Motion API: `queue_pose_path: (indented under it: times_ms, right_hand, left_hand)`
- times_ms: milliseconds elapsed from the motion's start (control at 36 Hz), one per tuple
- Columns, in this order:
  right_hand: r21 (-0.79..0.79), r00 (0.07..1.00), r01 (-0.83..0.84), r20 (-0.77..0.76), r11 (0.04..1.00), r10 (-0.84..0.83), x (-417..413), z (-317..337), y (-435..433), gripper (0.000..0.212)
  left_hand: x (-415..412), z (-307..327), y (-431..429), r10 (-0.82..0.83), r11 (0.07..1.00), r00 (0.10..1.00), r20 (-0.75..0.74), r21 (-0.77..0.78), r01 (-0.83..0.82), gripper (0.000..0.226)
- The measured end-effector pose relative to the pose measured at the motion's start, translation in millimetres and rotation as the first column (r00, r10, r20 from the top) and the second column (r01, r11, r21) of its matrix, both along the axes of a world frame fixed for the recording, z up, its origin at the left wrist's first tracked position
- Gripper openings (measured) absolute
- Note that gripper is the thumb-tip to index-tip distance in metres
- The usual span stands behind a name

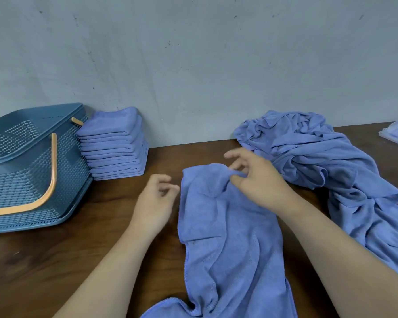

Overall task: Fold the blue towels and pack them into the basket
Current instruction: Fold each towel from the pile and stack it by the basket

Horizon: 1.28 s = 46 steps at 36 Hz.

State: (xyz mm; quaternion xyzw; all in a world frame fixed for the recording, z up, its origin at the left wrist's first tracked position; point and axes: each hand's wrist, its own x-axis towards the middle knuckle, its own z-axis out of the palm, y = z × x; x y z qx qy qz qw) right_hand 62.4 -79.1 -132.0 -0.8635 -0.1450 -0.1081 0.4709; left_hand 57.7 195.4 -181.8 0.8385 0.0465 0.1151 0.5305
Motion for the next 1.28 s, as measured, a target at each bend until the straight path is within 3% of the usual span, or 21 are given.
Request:
queue_pose_path:
  times_ms: [56, 111, 194, 250, 333, 472, 639, 750, 806, 889, 972, 1056, 1139, 1194, 1278]
  right_hand:
    - [-0.072, 0.995, -0.064, -0.082, 0.995, 0.058, -1, -3, 3, 0.031]
    - [-0.073, 0.969, -0.146, -0.210, 0.987, 0.128, -3, -4, 6, 0.012]
    - [0.011, 0.881, -0.273, -0.399, 0.962, 0.255, -4, -3, 6, 0.027]
    - [0.042, 0.856, -0.274, -0.444, 0.961, 0.264, -3, -1, 3, 0.031]
    - [0.023, 0.871, -0.152, -0.469, 0.988, 0.145, 1, -4, -5, 0.024]
    - [-0.283, 0.915, -0.028, -0.394, 0.959, -0.090, 3, -14, -4, 0.054]
    - [-0.402, 0.970, -0.150, -0.238, 0.903, 0.055, 0, -22, 9, 0.065]
    - [-0.398, 0.954, -0.234, -0.271, 0.887, 0.130, -2, -24, 15, 0.096]
    - [-0.340, 0.943, -0.269, -0.284, 0.901, 0.174, -2, -25, 18, 0.100]
    - [-0.229, 0.947, -0.257, -0.253, 0.939, 0.198, 0, -28, 19, 0.083]
    - [-0.207, 0.965, -0.222, -0.188, 0.953, 0.184, 5, -29, 16, 0.048]
    - [-0.152, 0.950, -0.243, -0.238, 0.958, 0.203, 8, -27, 12, 0.016]
    - [-0.160, 0.966, -0.197, -0.199, 0.967, 0.164, 8, -24, 12, 0.016]
    - [-0.141, 0.991, -0.070, -0.120, 0.988, 0.053, 9, -20, 11, 0.018]
    - [-0.014, 0.967, 0.254, 0.028, 0.967, -0.254, 15, -12, 2, 0.009]
  left_hand:
    - [-3, -5, -7, -0.098, 0.972, 0.994, 0.048, 0.219, 0.086, 0.028]
    - [-5, -8, -12, -0.167, 0.888, 0.985, 0.050, 0.442, 0.128, 0.036]
    - [-5, -8, -15, -0.187, 0.750, 0.980, -0.061, 0.636, 0.183, 0.044]
    - [-6, -9, -14, -0.215, 0.734, 0.968, -0.130, 0.633, 0.248, 0.047]
    - [-9, -7, -10, -0.194, 0.768, 0.971, -0.138, 0.595, 0.238, 0.046]
    - [-12, -3, -11, -0.126, 0.786, 0.988, -0.091, 0.599, 0.156, 0.039]
    - [-14, -1, -8, -0.104, 0.782, 0.990, -0.094, 0.607, 0.140, 0.037]
    - [-14, -1, -8, -0.112, 0.784, 0.988, -0.102, 0.602, 0.151, 0.036]
    - [-15, 0, -9, -0.115, 0.786, 0.988, -0.103, 0.599, 0.154, 0.036]
    - [-16, 0, -10, -0.111, 0.782, 0.989, -0.097, 0.605, 0.147, 0.036]
    - [-17, 1, -10, -0.108, 0.772, 0.989, -0.105, 0.618, 0.150, 0.038]
    - [-18, 2, -11, -0.115, 0.773, 0.987, -0.110, 0.614, 0.159, 0.040]
    - [-19, 4, -11, -0.116, 0.775, 0.987, -0.114, 0.612, 0.161, 0.039]
    - [-19, 4, -10, -0.095, 0.765, 0.989, -0.112, 0.628, 0.144, 0.040]
    - [-16, 4, -2, -0.016, 0.748, 0.994, -0.108, 0.658, 0.084, 0.045]
